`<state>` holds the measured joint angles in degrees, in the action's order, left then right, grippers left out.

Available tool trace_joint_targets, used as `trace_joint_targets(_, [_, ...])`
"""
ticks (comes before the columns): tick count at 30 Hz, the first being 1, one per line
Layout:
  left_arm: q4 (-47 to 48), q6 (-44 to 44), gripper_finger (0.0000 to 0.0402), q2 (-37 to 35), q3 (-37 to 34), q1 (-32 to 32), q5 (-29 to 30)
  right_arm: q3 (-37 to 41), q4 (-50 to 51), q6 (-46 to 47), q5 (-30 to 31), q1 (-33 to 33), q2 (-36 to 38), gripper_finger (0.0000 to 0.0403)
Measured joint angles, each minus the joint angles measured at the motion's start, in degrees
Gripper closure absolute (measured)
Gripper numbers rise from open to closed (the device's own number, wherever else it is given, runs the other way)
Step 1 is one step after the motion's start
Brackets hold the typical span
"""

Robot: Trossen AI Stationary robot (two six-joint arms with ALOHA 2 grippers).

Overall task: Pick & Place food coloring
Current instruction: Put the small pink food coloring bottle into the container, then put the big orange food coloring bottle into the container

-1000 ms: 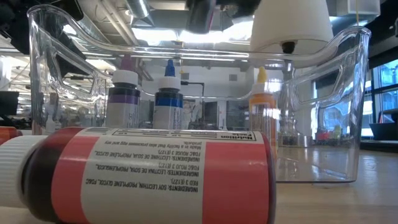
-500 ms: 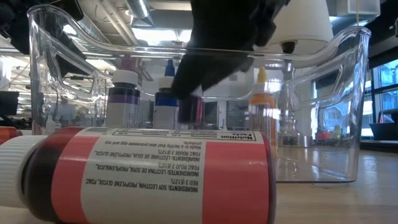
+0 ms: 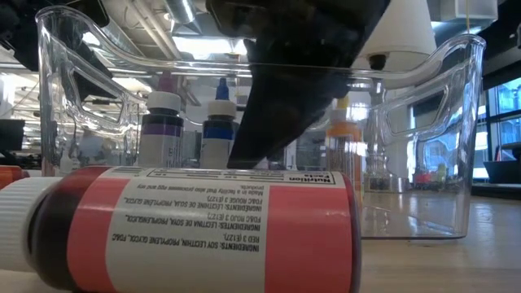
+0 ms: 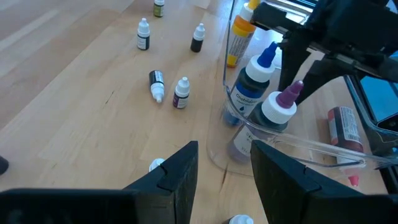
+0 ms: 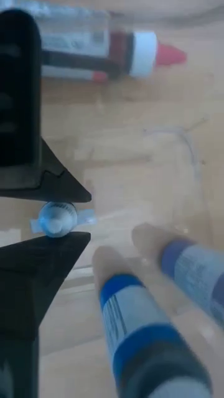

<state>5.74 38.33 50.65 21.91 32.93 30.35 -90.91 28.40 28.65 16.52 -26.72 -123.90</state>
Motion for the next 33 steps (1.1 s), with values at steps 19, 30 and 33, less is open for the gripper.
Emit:
trace_joint_targets(19, [-0.8,0.5,0.0258,0.0,0.0,0.0,0.0,-0.1,15.4,-6.7,-1.5,-0.1,11.7,0.0259])
trace_joint_targets(30, [-1.7,1.4,0.0258,0.0,0.0,0.0,0.1,18.0,14.6,-2.5,7.2,-4.0,34.7,0.0258])
trace_joint_targets(33, [-1.7,1.4,0.0258,0.0,0.0,0.0,0.5,27.3,7.1,-1.9,7.3,-4.0,41.6,0.0258])
